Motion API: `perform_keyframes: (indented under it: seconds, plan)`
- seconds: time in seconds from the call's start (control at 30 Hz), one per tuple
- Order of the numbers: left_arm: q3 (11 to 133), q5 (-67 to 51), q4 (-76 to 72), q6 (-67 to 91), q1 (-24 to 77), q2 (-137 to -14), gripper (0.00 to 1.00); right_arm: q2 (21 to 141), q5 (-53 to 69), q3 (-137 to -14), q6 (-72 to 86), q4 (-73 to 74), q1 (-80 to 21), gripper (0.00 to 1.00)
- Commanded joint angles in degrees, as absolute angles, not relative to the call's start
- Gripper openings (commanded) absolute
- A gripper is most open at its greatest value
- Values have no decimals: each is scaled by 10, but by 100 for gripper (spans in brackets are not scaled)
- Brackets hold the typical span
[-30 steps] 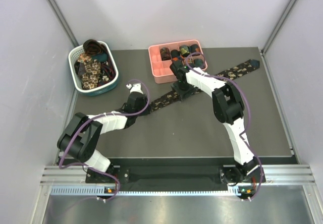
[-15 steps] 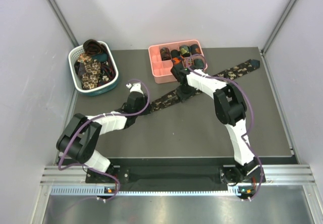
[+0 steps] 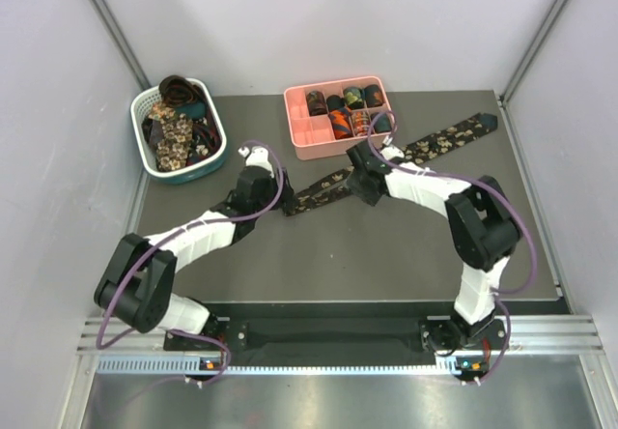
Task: Roll the ties
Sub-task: Flatten the tie
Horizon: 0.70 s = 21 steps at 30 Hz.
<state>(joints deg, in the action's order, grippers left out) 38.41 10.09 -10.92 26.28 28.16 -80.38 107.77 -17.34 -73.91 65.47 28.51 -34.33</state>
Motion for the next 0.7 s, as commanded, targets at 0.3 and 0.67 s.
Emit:
perform_keyframes:
  seconds: [0.3,0.67]
  plan:
    - [655,-82,40,115,280,-1028,64,931,-136,-589,483,26,-341,30]
    - [830,-139,108,85,286,-1179,65,824,-122,-462,432,-74,-333,10]
